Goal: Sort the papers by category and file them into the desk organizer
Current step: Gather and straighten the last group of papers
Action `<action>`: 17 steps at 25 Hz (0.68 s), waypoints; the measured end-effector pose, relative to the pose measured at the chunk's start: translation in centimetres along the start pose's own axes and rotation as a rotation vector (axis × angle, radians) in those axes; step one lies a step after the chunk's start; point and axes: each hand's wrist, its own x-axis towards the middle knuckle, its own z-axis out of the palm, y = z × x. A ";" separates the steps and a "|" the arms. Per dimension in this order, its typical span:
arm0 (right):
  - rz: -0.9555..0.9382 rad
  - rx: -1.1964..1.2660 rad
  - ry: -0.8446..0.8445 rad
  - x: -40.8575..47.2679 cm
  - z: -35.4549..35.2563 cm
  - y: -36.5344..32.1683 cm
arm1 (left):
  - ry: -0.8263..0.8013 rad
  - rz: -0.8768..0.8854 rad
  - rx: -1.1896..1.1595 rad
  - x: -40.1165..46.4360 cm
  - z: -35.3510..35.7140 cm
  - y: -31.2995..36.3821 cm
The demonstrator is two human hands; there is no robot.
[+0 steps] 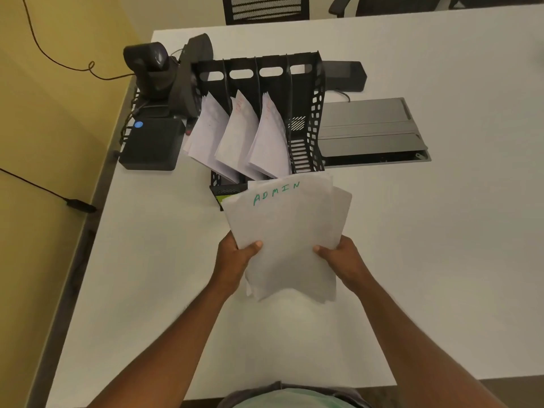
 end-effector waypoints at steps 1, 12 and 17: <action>-0.033 -0.027 0.049 -0.1 0.6 -0.7 | 0.058 0.039 0.020 -0.4 0.5 0.5; -0.025 0.032 0.111 -0.9 2.9 1.1 | 0.177 0.142 0.099 -2.7 0.6 -1.8; -0.024 0.103 0.109 -0.7 3.7 1.7 | 0.149 0.129 0.139 -2.2 0.9 -2.4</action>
